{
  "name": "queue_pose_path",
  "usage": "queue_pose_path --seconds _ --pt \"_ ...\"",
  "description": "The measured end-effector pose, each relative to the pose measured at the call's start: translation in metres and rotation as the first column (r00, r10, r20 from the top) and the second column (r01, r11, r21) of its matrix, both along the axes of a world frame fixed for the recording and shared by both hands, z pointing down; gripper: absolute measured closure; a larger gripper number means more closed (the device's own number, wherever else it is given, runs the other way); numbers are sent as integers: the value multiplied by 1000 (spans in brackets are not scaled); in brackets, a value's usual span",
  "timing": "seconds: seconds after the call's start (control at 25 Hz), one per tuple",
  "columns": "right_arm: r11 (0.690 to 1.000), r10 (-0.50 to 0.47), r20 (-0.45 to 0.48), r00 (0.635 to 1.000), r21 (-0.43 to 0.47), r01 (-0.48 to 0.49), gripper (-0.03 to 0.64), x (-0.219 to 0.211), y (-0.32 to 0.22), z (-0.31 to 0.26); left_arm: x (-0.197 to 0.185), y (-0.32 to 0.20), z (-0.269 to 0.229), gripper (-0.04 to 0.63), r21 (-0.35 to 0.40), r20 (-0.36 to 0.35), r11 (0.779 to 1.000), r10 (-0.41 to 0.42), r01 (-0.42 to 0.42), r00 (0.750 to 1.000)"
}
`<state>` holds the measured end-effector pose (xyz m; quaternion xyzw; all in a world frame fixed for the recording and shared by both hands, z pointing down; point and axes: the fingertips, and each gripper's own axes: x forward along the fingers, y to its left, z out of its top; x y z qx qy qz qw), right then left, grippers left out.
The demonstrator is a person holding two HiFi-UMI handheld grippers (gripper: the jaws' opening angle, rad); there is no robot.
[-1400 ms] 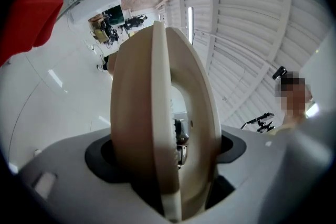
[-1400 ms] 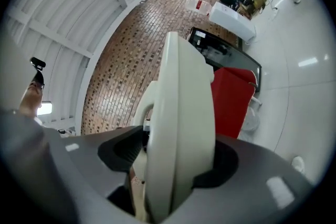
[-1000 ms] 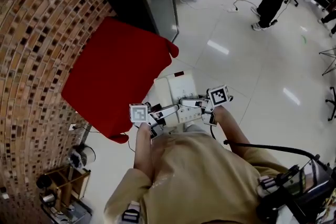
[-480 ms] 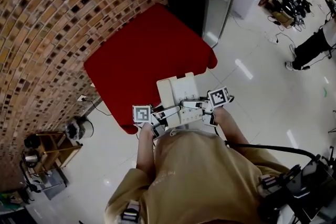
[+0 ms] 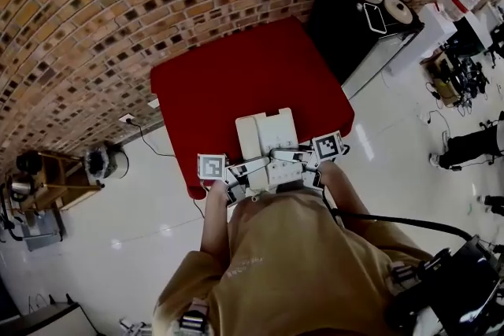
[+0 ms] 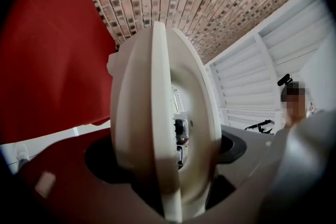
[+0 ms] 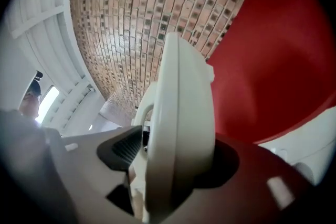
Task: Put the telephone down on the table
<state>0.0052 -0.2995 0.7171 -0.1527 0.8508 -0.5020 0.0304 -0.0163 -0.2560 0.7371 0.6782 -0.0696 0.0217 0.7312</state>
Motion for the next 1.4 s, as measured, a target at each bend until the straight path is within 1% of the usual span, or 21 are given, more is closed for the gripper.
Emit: queue_pose_path --seconds 0.04,0.12,0.16,0.2,0.24,0.28,0.32,0.36,0.4,0.44,0.48,0.52,0.56,0.6,0.76,0.84,0.92,1.0,1.08,1.24,1.4 --pt "994 23 26 999 -104 -20 321 -13 0 14 -12 -5 7 167 -12 -4 1000 -2 2 1000" --pt "951 72 43 996 -303 -56 321 -24 2 33 -25 -16 18 167 5 -23 1000 -4 4 1000" --pt "926 86 38 996 -371 -66 321 -25 2 37 -26 -24 20 167 49 -45 999 -1 3 999" --pt "914 86 34 996 -400 -65 321 -24 -2 40 -25 -35 18 167 130 -76 992 9 1 997" --pt "912 78 32 996 -406 -58 321 -23 -10 44 -21 -49 15 167 238 -112 971 28 0 993" --pt "909 70 29 997 -414 -51 321 -21 -19 49 -16 -63 12 167 351 -147 936 52 3 988" --pt "889 74 22 997 -454 -56 321 -20 -25 53 -10 -78 8 167 451 -174 893 76 11 982" --pt "851 88 11 996 -520 -70 321 -20 -30 57 -5 -91 7 167 520 -193 854 94 21 977" --pt "817 95 3 995 -571 -76 321 -19 -36 62 -1 -103 9 167 554 -202 832 99 30 974" --pt "815 82 6 997 -576 -64 321 -18 -45 67 3 -113 12 167 559 -204 828 94 37 974" --pt "853 45 15 999 -522 -31 321 -15 -59 74 6 -122 17 167 548 -202 835 83 42 976" --pt "902 -5 18 1000 -432 12 319 -10 -74 83 10 -131 23 167 533 -197 845 72 45 978" --pt "932 -45 12 999 -359 46 319 -5 -88 91 14 -141 28 167 523 -192 851 64 47 979" --pt "942 -66 2 998 -329 63 321 0 -100 98 18 -152 33 167 519 -188 853 59 48 980" --pt "932 -79 -35 996 -357 61 316 18 -149 136 39 -199 55 167 529 -177 847 53 50 983" --pt "916 -71 -21 997 -398 57 316 26 -169 152 50 -222 70 166 522 -180 851 41 60 983" --pt "886 -58 -1 998 -460 51 315 33 -189 165 60 -244 95 161 481 -184 873 8 83 983" --pt "916 -91 -48 995 -395 65 313 46 -217 194 67 -263 135 151 389 -148 915 -53 107 988" --pt "924 -104 -78 992 -376 67 311 55 -235 222 71 -277 175 143 298 -82 946 -106 126 991" --pt "911 -102 -80 992 -408 60 308 60 -250 259 73 -296 215 136 261 -6 956 -140 137 990" --pt "910 -127 -135 983 -410 61 301 59 -257 283 72 -302 244 127 237 50 962 -150 134 987"
